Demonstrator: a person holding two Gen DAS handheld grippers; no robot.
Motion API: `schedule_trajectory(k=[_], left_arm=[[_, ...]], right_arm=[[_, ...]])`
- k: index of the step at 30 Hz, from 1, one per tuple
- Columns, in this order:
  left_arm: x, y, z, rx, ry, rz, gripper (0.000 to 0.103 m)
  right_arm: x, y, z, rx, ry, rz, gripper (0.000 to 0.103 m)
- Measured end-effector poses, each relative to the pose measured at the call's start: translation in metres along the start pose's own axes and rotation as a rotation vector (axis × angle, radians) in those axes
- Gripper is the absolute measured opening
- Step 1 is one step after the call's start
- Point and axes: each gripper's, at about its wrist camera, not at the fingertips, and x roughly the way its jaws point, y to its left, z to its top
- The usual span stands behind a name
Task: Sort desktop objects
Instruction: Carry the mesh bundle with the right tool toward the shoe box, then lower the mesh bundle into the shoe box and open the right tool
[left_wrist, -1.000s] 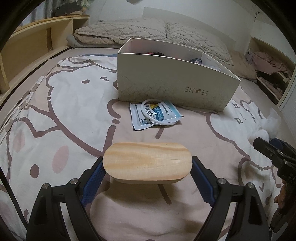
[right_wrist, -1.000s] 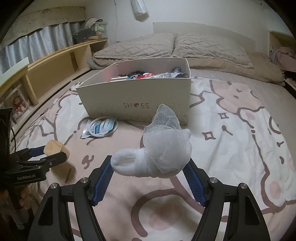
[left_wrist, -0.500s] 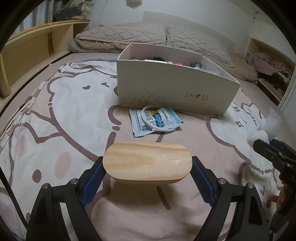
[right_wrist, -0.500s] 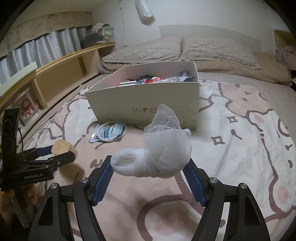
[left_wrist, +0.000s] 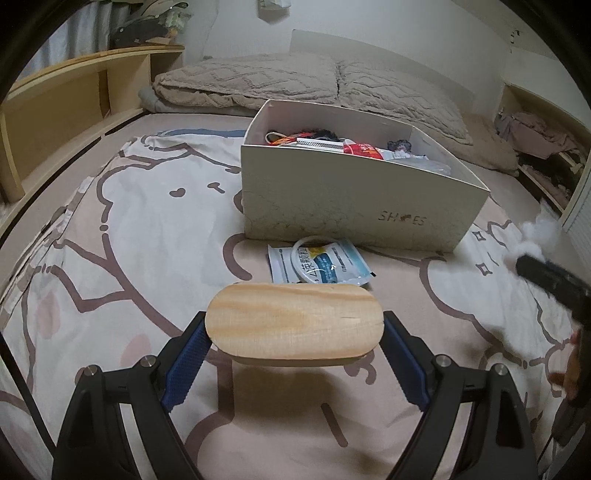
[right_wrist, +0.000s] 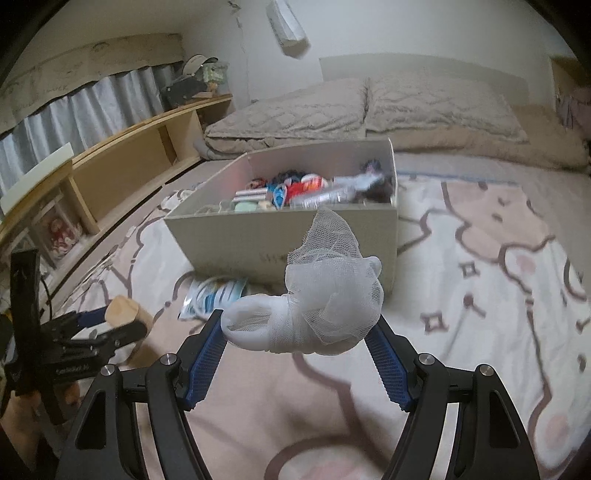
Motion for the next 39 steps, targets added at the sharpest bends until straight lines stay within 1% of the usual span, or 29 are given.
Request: schedule_trajectory(k=[6, 12, 20, 25, 29, 33, 39], left_arm=[[0.003, 0.004, -0.002, 0.001, 0.007, 0.007, 0.090], [0.000, 0.005, -0.002, 0.012, -0.003, 0.008, 0.090], [-0.011, 0.000, 0.003, 0.050, -0.036, -0.004, 0.090], [-0.015, 0.001, 0.010, 0.040, -0.026, -0.044, 0.090], [-0.017, 0.001, 0.022, 0.069, -0.049, -0.029, 0.090], [-0.012, 0.003, 0.032, 0.082, -0.033, -0.052, 0.090], [-0.007, 0.002, 0.043, 0.130, -0.056, -0.037, 0.090]], right_arm=[[0.015, -0.004, 0.035, -0.005, 0.006, -0.008, 0.075], [0.037, -0.006, 0.082, -0.041, 0.000, -0.037, 0.075], [0.080, -0.008, 0.130, -0.031, 0.050, -0.060, 0.075], [0.107, -0.017, 0.156, 0.009, 0.103, -0.082, 0.075], [0.122, -0.026, 0.168, 0.055, 0.124, -0.087, 0.075], [0.134, -0.032, 0.174, 0.089, 0.137, -0.083, 0.075], [0.161, -0.035, 0.188, 0.138, 0.186, -0.076, 0.075]])
